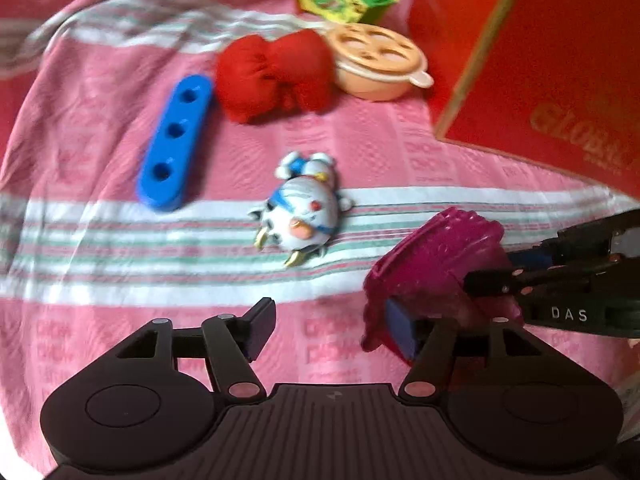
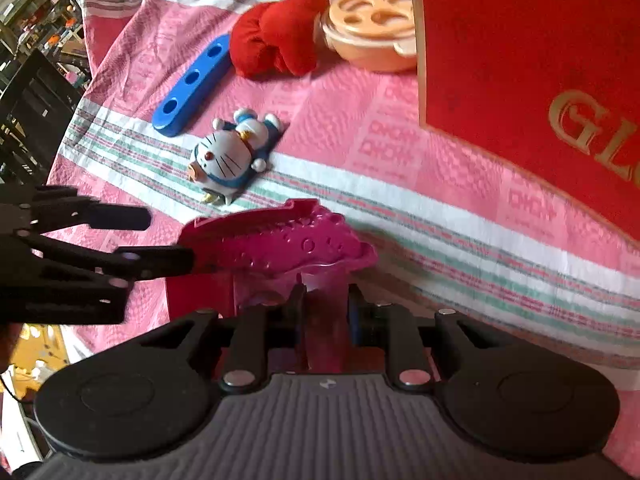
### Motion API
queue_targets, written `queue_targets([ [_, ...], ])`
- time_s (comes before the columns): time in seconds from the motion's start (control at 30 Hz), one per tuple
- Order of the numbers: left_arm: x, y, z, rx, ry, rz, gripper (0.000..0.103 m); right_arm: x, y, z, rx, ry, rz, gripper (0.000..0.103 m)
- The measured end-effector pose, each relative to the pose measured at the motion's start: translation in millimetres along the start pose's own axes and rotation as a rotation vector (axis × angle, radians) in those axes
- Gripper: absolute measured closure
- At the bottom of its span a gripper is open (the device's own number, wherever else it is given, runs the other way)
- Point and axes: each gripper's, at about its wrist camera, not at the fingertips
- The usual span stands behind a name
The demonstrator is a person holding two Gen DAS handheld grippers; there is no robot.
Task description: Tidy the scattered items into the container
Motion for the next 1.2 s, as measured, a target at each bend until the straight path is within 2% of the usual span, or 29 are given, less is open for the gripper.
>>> queue_targets([
  [0.27,4,17,-3,0.095,0.1,-0.12,0.028,1,4,4,-0.043,0.008,0.001,0.083],
  [0.4,-7,20,10,0.059,0.08,-0.115,0.031,3,9,6,-0.056,0.002,-0.003,0.084],
  [0.43,-11,20,13,0.051,0.08,-0.118,0.035,4,10,5,-0.055,0.0,-0.005,0.084],
  [0.47,-14,20,15,0.044,0.077,-0.116,0.044,4,12,5,-0.052,-0.002,-0.01,0.084],
  [0.53,-19,21,19,0.012,0.072,-0.111,0.075,6,15,4,-0.049,-0.015,-0.009,0.084],
  [0.57,-22,21,21,0.004,0.076,-0.113,0.082,8,16,4,-0.049,-0.025,-0.002,0.084],
  [0.73,-21,29,33,-0.077,0.05,-0.073,0.083,12,22,3,-0.052,-0.031,-0.006,0.082],
  [0.93,-23,32,39,-0.087,0.022,-0.056,0.082,9,23,0,-0.043,-0.043,-0.009,0.076],
  [1.0,-23,32,40,-0.083,0.01,-0.051,0.07,8,22,0,-0.043,-0.042,-0.003,0.076],
  [1.03,-23,33,41,-0.085,-0.007,-0.045,0.054,8,22,0,-0.039,-0.044,0.002,0.078],
  [1.07,-23,34,42,-0.087,-0.025,-0.036,0.046,10,22,-1,-0.027,-0.046,0.007,0.08],
  [1.13,-26,34,43,-0.094,-0.056,-0.02,0.04,13,23,-5,0.0,-0.046,0.015,0.081],
  [1.2,-27,33,42,-0.082,-0.047,-0.017,0.039,14,24,-5,0.007,-0.045,0.011,0.081],
])
Point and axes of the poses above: each gripper's, at about its wrist camera, not at the fingertips, and x roughly against the way its jaws point, z to its right, y to its underside, and after that the axes turned 15 degrees about x, right-handed
